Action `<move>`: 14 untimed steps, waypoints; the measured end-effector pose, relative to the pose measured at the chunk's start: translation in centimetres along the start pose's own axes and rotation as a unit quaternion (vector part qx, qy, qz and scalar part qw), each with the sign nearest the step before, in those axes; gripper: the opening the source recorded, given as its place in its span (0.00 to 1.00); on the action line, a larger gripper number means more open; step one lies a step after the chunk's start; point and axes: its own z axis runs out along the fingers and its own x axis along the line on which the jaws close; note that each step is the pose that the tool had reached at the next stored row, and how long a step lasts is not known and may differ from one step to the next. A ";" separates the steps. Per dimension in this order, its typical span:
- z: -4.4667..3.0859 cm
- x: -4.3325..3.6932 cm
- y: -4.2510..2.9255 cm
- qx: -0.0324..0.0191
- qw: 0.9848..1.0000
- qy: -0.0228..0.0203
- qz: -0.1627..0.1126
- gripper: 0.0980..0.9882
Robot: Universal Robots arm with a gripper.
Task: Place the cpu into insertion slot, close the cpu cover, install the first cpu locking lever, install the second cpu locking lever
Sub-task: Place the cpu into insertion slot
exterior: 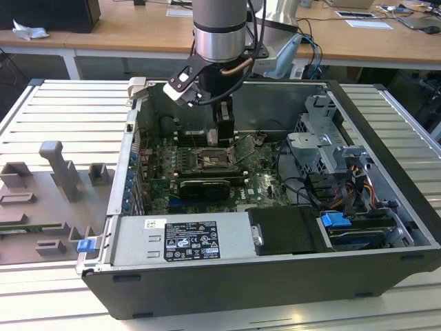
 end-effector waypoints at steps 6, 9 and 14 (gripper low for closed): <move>0.72 -0.01 -0.06 0.000 1.000 0.000 0.000 0.50; 1.11 -0.02 -0.09 0.000 1.000 0.000 0.000 0.50; 1.56 -0.03 -0.15 0.000 1.000 0.000 0.000 0.50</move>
